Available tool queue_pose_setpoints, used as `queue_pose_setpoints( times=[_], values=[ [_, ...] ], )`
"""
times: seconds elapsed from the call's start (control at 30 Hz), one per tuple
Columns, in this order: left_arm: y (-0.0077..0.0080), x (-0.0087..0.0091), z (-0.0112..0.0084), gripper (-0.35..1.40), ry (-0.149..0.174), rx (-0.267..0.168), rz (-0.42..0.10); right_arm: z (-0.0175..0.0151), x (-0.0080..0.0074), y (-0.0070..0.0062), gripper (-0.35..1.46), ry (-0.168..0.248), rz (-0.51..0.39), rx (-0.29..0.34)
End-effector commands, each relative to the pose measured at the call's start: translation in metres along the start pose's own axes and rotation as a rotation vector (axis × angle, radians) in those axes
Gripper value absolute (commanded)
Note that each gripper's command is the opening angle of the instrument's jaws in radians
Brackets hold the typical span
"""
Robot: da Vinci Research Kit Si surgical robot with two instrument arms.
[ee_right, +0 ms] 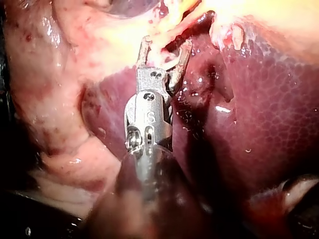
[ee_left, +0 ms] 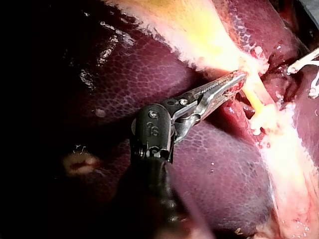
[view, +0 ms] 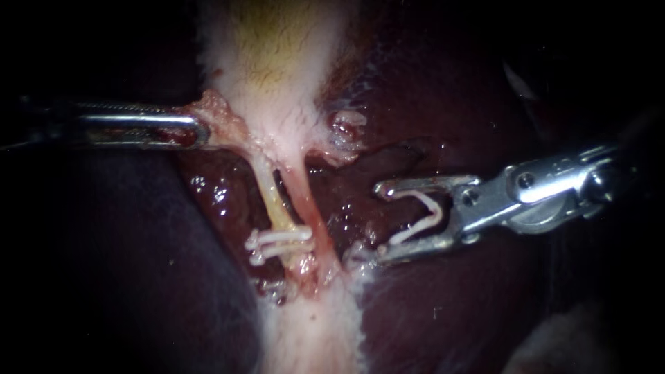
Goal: Clipping third clip left tube
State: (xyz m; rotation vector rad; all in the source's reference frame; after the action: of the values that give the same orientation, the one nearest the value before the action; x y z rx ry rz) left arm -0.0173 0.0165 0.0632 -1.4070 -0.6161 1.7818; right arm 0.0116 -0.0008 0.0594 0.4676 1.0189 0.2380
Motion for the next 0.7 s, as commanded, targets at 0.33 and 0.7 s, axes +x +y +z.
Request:
queue_pose_setpoints(
  times=[0.33,0.7],
  values=[
    [-0.0004,-0.0001,-0.0001,-0.35,0.001,0.002,0.0,0.0036,0.0007,-0.0006,0.5,0.007,0.097,0.032],
    [-0.0004,-0.0002,-0.0001,-0.35,0.001,0.002,0.0,0.0064,0.0016,-0.0002,0.5,0.007,0.128,0.05]
  ],
)
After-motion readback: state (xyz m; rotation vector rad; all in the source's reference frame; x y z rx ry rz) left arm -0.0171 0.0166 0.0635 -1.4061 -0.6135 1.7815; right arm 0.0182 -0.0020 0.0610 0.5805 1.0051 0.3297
